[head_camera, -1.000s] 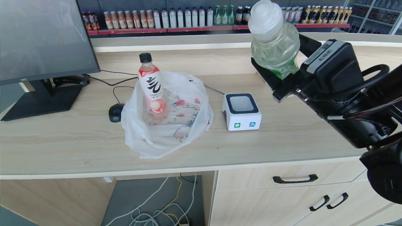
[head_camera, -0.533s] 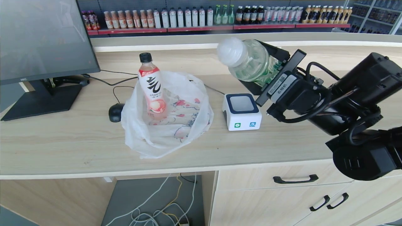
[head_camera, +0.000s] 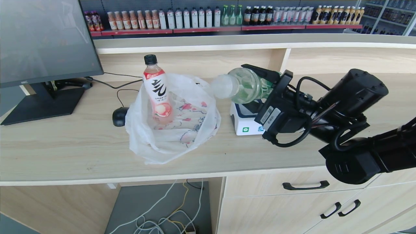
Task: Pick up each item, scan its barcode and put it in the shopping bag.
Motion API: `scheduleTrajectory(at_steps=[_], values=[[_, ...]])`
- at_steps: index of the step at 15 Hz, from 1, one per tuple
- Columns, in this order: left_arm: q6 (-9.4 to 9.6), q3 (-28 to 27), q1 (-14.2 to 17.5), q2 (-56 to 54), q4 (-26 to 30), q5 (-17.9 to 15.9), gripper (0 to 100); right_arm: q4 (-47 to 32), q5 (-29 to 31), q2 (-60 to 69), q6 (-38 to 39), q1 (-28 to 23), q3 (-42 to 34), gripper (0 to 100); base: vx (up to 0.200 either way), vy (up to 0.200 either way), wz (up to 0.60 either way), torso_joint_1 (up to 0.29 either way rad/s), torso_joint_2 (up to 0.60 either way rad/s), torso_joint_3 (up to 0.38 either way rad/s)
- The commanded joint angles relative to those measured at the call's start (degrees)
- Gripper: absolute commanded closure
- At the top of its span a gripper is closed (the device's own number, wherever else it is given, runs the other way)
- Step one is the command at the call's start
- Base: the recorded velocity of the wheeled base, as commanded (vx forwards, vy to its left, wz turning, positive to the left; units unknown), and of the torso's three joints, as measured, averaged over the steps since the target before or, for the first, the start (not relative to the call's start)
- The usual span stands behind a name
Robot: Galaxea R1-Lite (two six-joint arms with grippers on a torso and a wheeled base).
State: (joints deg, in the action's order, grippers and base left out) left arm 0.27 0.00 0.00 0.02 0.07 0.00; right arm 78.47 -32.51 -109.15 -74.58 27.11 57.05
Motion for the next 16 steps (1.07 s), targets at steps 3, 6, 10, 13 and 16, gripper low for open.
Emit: scheduleTrajectory(at_steps=[3,6,10,13,16], values=[[0.00,0.00,0.00,-0.02,0.01,0.00,0,0.02,-2.03,-2.03,-2.06,-1.89,-0.01,100,0.000,0.000,0.00,0.000,0.00,0.000],[0.00,0.00,0.00,0.06,0.01,0.00,0,0.02,-2.73,-2.99,-4.61,-1.45,-1.07,100,0.000,0.000,0.00,0.000,0.00,0.000],[0.00,0.00,0.00,-0.02,0.01,0.00,0,0.02,-5.37,-4.49,-6.19,-1.01,-0.80,100,0.000,0.000,0.00,0.000,0.00,0.000],[0.00,0.00,0.00,0.06,0.01,0.00,0,0.02,-5.54,-4.58,-7.16,-0.92,-0.89,100,0.000,0.000,0.00,0.000,0.00,0.000],[0.00,0.00,0.00,0.06,0.01,0.00,0,0.02,-5.54,-4.58,-7.33,-0.48,-0.80,100,0.000,0.000,0.00,0.000,0.00,0.000]])
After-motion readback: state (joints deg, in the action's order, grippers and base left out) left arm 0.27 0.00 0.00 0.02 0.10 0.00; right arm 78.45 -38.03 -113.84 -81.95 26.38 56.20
